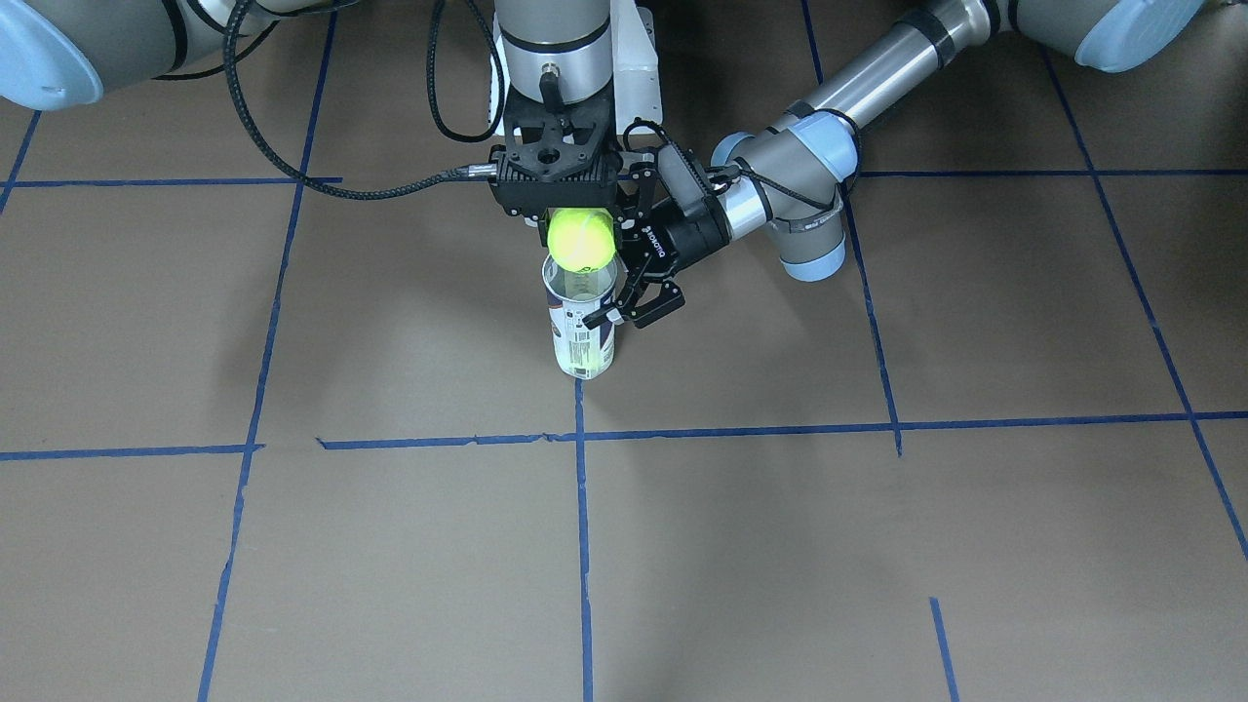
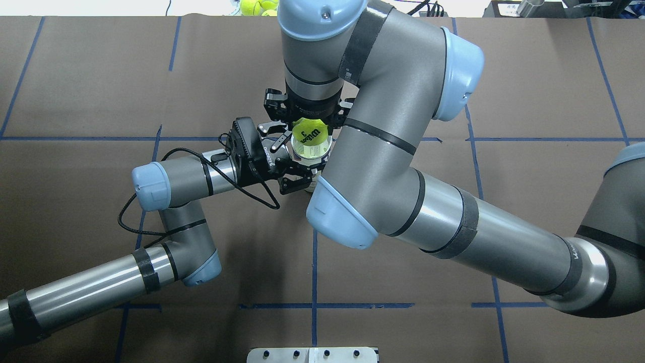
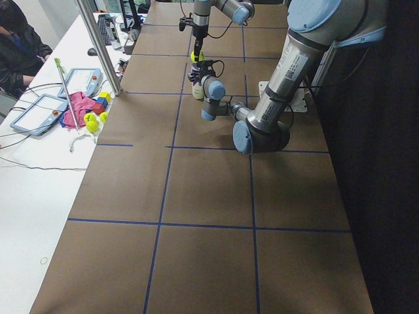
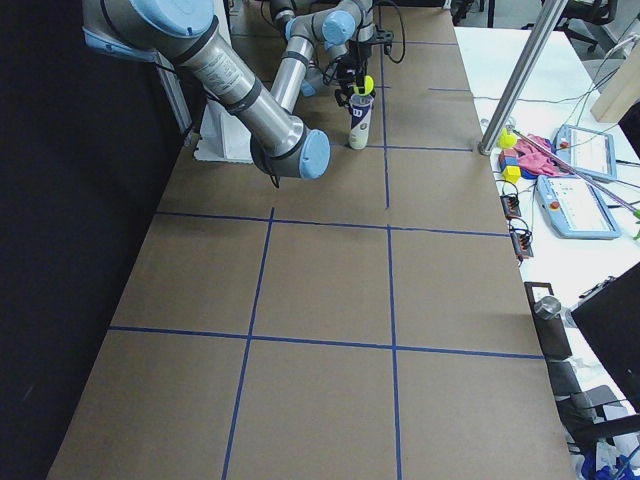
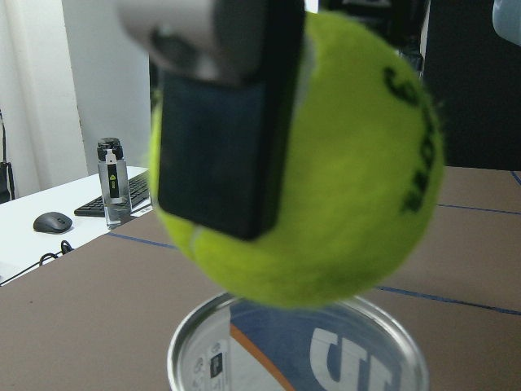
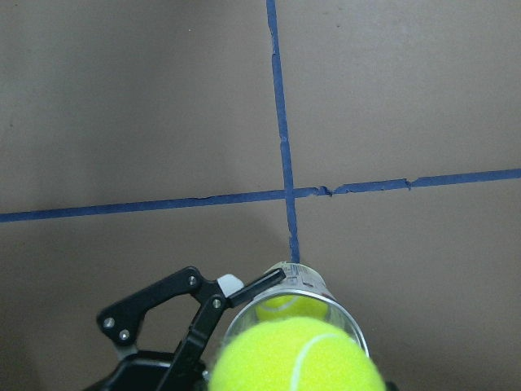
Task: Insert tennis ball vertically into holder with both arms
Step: 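Open the right gripper to drop the ball into the can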
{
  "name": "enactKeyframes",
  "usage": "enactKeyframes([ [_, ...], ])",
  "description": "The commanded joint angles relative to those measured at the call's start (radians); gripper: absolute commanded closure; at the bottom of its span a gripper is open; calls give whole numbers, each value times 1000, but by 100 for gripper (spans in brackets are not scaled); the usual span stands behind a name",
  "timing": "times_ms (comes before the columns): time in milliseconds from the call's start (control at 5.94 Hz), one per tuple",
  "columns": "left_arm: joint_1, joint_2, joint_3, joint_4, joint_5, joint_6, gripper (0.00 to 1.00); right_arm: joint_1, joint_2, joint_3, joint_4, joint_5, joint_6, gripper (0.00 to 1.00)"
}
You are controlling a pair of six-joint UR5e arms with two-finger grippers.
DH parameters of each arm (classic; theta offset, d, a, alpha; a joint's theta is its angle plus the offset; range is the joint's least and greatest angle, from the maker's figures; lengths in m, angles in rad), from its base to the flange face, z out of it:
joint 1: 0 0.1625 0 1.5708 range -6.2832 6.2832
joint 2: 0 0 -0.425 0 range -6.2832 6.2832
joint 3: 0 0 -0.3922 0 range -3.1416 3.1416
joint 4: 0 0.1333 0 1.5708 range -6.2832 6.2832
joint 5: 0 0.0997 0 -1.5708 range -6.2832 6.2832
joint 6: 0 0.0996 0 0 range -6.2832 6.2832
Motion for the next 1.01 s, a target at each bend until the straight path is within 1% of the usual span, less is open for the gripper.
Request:
enactKeyframes([
  [0, 0, 0, 0, 0, 0, 0, 20, -1, -4, 3, -1, 0, -9, 1],
  [673, 0, 2, 0, -2, 0, 0, 20, 1, 1, 14, -1, 11, -27, 0],
  [841, -3, 0, -6, -3, 1, -2, 16, 13, -18, 41, -8, 15, -73, 0],
])
